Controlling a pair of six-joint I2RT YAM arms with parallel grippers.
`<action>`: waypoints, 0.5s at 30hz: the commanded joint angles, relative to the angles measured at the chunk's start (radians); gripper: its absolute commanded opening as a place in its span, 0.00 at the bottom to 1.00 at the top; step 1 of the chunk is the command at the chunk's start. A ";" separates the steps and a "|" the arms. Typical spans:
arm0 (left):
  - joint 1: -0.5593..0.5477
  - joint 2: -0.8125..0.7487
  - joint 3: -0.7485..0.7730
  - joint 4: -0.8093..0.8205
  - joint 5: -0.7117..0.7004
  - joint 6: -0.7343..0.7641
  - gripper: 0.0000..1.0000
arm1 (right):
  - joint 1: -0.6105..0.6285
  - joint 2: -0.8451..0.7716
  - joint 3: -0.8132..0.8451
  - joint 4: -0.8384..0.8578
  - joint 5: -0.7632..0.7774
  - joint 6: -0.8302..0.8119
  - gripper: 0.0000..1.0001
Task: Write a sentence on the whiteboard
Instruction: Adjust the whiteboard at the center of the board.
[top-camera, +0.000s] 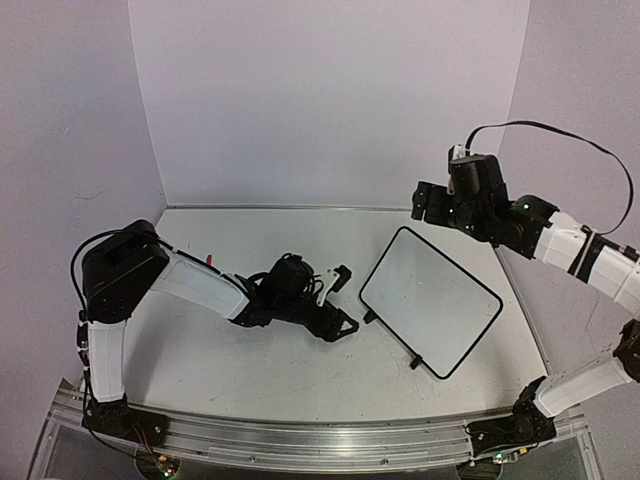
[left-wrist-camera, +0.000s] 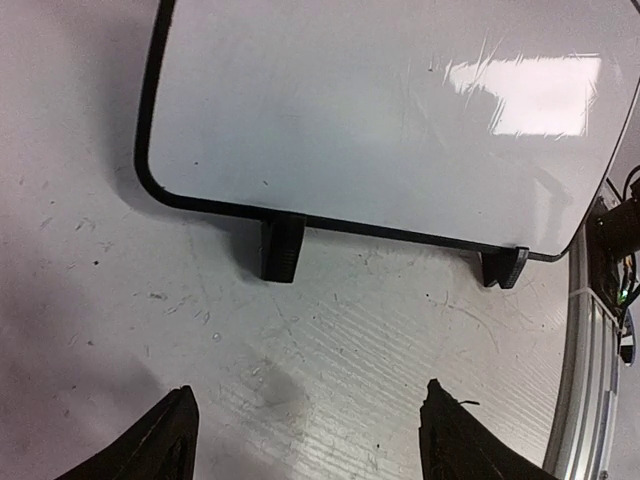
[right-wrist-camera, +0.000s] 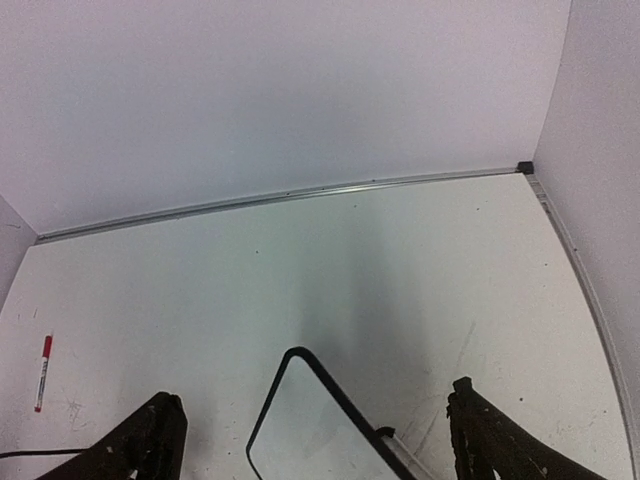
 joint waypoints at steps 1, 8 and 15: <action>-0.018 0.085 0.122 0.040 -0.071 0.039 0.74 | -0.012 -0.101 0.009 0.057 -0.022 -0.084 0.92; -0.027 0.214 0.245 0.030 -0.077 0.047 0.63 | -0.011 -0.230 -0.038 0.123 -0.007 -0.147 0.92; -0.044 0.291 0.331 0.005 -0.118 0.049 0.45 | -0.012 -0.341 -0.096 0.212 -0.027 -0.227 0.93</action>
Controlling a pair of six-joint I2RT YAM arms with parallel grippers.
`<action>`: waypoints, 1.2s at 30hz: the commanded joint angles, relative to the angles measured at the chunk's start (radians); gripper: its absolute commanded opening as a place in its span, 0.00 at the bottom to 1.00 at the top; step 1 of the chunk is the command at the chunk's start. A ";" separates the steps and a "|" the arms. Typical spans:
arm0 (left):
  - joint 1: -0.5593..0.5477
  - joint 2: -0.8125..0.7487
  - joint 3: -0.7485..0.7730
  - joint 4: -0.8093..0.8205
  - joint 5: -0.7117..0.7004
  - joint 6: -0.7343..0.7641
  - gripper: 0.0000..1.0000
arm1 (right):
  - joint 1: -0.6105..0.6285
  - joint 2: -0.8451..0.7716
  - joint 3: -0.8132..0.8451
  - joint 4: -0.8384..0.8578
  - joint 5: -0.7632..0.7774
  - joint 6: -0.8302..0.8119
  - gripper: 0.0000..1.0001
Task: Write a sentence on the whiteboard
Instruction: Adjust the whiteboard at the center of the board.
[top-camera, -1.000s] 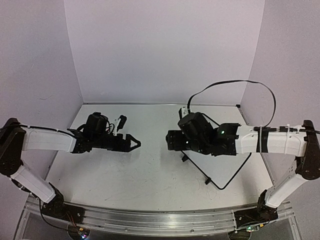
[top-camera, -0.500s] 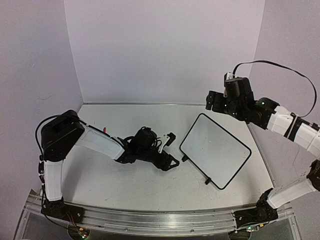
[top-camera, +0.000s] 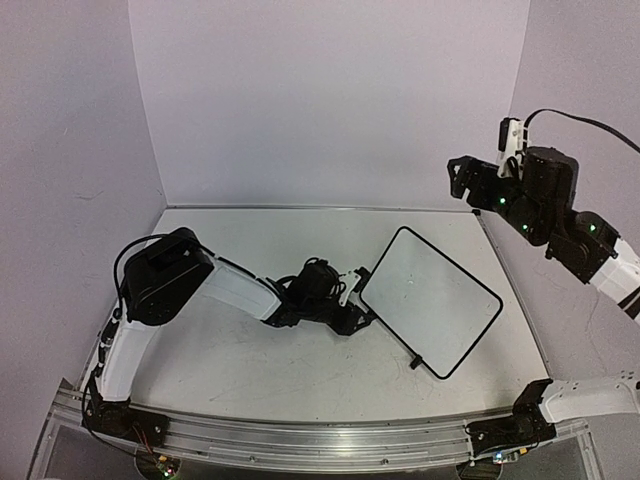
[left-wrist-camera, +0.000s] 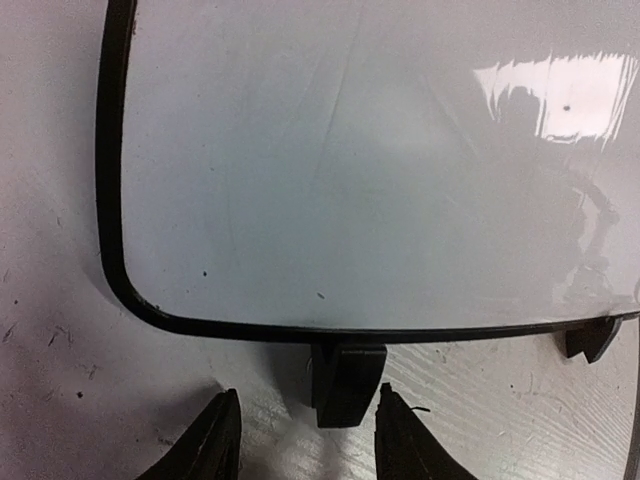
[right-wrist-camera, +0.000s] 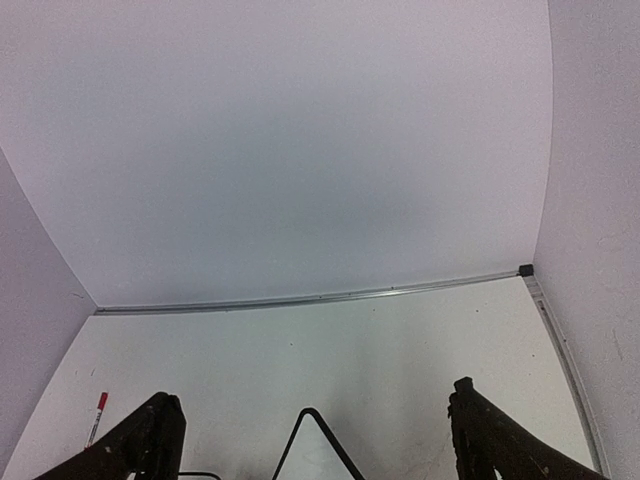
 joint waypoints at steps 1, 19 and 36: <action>-0.018 0.038 0.080 0.002 -0.043 0.011 0.44 | 0.003 -0.060 -0.038 0.097 -0.005 -0.065 0.93; -0.079 0.066 0.121 -0.021 -0.216 0.107 0.14 | 0.003 -0.069 -0.074 0.109 -0.054 -0.042 0.94; -0.095 -0.159 -0.214 -0.022 -0.659 -0.171 0.00 | 0.003 -0.006 -0.088 0.094 -0.132 0.017 0.94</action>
